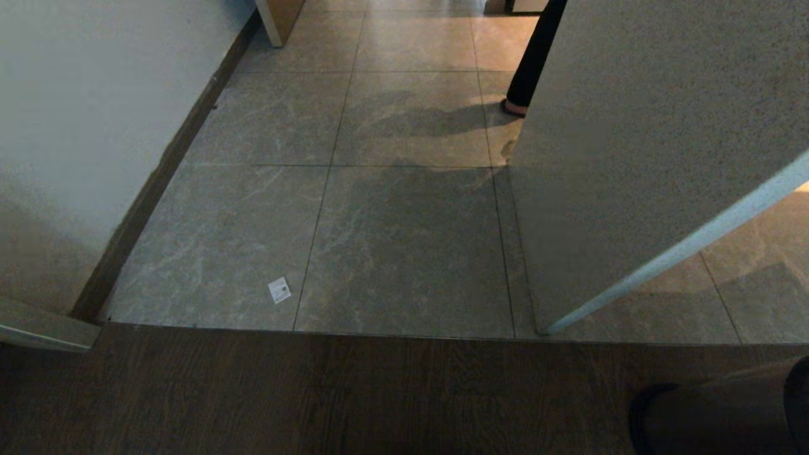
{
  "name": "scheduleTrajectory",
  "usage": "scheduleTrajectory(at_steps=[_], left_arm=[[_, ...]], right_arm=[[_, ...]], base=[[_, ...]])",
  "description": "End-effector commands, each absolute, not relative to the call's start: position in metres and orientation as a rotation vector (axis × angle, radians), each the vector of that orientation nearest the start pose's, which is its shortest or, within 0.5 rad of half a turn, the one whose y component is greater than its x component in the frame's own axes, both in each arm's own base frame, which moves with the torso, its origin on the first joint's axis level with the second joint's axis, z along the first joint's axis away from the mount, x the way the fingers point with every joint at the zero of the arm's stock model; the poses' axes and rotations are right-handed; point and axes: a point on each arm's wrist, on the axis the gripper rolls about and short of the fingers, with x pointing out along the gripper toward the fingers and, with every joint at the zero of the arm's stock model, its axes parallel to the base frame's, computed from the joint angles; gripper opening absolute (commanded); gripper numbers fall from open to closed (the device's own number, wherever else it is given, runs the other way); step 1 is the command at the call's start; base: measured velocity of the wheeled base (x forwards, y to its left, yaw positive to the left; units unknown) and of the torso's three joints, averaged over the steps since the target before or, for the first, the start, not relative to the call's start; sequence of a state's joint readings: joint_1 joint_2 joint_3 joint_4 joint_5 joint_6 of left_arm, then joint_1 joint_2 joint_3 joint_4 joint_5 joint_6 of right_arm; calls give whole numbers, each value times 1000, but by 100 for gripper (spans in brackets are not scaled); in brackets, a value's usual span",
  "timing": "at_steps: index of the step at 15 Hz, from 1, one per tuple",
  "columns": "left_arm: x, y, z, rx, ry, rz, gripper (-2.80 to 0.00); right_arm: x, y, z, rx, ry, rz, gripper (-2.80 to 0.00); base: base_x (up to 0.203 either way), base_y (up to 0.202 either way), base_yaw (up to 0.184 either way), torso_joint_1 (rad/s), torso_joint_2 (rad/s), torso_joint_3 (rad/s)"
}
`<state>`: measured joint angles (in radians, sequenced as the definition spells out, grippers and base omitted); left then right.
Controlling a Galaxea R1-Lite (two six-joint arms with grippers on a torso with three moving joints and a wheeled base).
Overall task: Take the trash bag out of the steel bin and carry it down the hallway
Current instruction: Place the outer trash can on the ground
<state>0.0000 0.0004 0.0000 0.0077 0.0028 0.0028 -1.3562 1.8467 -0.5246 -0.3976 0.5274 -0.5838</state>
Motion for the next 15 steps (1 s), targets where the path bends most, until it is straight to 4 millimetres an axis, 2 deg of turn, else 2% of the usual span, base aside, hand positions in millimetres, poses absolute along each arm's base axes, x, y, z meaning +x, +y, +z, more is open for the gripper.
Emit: scheduleTrajectory(at_steps=[1, 7, 15], left_arm=[[-23, 0, 75, 2, 7, 3, -280], [-23, 0, 75, 2, 8, 3, -280], [-23, 0, 75, 2, 7, 3, -280]], right_arm=[[59, -247, 82, 159, 694, -605, -280], [56, -232, 141, 70, 659, -588, -280], [51, -202, 215, 138, 685, -555, -280]], base=[[0, 0, 0, 0, 0, 0], [0, 0, 0, 0, 0, 0], [0, 0, 0, 0, 0, 0]])
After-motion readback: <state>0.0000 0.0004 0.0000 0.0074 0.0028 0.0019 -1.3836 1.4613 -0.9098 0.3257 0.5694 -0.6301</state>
